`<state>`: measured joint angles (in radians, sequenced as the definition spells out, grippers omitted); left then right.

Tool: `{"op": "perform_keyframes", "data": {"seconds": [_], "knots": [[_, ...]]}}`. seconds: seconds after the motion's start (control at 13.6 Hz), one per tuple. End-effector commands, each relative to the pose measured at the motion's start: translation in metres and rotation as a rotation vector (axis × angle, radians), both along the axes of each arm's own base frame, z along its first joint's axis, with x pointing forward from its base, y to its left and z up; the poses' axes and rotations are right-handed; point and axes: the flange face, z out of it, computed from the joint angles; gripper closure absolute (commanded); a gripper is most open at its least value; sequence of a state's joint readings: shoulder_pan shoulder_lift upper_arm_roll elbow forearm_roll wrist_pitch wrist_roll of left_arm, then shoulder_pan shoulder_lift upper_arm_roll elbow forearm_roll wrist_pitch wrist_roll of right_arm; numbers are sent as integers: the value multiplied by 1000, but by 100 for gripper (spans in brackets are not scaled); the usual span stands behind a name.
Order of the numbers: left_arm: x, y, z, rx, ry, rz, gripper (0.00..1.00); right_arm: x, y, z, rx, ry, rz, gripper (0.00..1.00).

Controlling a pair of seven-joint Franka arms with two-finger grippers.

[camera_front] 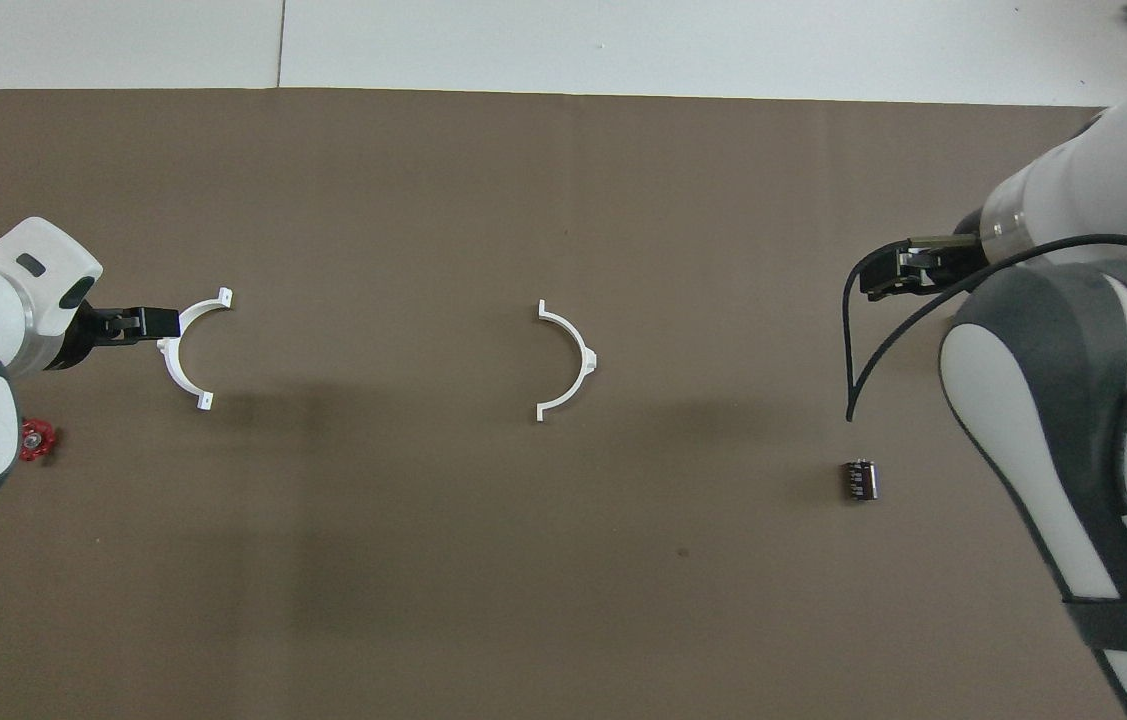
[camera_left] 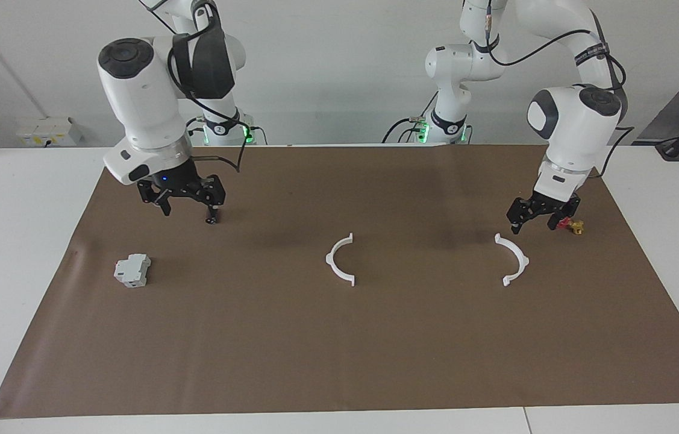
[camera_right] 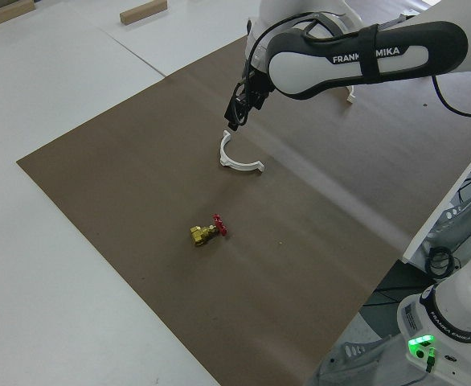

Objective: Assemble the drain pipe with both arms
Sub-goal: 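Withdraw the right gripper while the left gripper reaches the other clamp half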

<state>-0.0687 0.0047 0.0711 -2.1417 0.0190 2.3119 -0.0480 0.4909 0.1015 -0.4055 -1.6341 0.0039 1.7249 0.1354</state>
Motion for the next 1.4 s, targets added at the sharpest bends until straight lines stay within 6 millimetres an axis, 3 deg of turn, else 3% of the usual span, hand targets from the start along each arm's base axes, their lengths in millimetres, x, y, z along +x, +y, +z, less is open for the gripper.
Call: {"op": "perform_keyframes", "data": {"seconds": [0.0,0.22,0.37,0.66,0.88,1.03,1.32], "knots": [[-4,9,-13,4,-55,36,0,-20,-28,20,10,35,15,0],[-2,1,-46,-48,-39,325,0,-29,-51,29,7,58,69,0],[-6,4,-55,-48,-29,341,0,-36,-62,36,-2,69,65,0],[-16,7,-96,-44,-17,342,0,-41,-79,40,-4,74,40,0],[-23,8,-105,-43,6,350,0,-47,-77,47,-5,83,42,0],[-26,8,-106,-41,9,350,0,-53,-96,54,0,74,8,0],[-26,1,-114,-47,15,388,0,-58,-86,70,-5,57,25,0]]}}
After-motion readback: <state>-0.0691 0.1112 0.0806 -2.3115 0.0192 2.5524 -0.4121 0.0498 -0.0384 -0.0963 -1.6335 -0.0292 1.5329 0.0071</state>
